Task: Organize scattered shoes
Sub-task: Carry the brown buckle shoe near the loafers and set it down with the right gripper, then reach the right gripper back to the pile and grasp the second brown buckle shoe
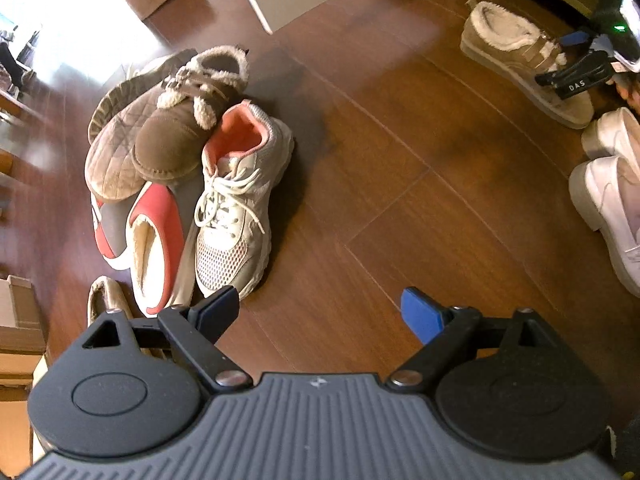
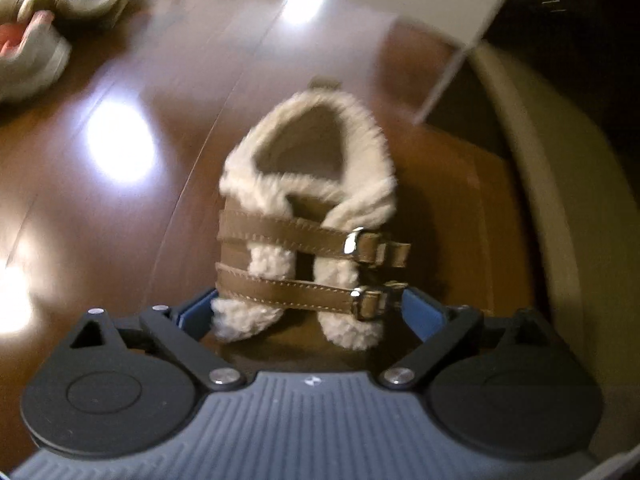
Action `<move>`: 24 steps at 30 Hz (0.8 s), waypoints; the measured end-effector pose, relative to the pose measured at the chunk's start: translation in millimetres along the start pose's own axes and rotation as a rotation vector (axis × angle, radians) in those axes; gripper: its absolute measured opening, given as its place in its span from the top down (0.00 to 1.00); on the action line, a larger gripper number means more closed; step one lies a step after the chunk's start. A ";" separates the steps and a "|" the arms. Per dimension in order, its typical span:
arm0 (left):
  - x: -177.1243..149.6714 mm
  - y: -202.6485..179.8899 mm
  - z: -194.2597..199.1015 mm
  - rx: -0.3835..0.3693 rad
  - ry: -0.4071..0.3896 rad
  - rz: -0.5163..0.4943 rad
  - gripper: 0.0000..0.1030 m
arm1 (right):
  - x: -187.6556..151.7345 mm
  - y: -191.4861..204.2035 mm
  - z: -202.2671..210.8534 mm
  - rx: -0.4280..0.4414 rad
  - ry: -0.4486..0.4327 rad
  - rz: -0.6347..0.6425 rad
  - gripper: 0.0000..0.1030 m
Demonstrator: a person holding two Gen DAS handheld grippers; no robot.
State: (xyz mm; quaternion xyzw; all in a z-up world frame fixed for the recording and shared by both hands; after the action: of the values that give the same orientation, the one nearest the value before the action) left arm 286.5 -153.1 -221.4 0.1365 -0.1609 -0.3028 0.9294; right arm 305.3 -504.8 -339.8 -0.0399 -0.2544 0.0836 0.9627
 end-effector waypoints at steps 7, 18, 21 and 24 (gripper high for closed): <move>-0.7 -20.4 47.3 -0.008 -0.072 -0.034 0.12 | -56.8 49.4 144.7 -0.022 -0.162 -0.373 0.03; -47.1 41.2 82.1 0.106 -0.070 -0.004 0.12 | -156.5 119.8 233.6 0.049 0.003 -0.555 0.01; -55.6 72.9 75.9 0.136 -0.049 0.060 0.12 | -161.5 109.9 230.9 0.021 0.021 -0.590 0.01; -46.8 98.0 62.0 0.108 -0.021 0.152 0.12 | -150.3 103.0 223.3 0.027 0.008 -0.642 0.01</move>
State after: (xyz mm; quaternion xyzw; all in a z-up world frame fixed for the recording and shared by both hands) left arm 277.9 -58.1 -140.7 0.1707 -0.1968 -0.2235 0.9392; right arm 51.2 -423.1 -231.0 0.0547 -0.2490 -0.2210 0.9414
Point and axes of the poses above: each gripper's, at about its wrist camera, not at the fingertips, and z roughly against the way its jaws point, y to its left, x to its top, the point moved 6 cm from there along -z, roughly the way its jaws point, and after that the axes turned 6 degrees about x, right-handed, at the moved point
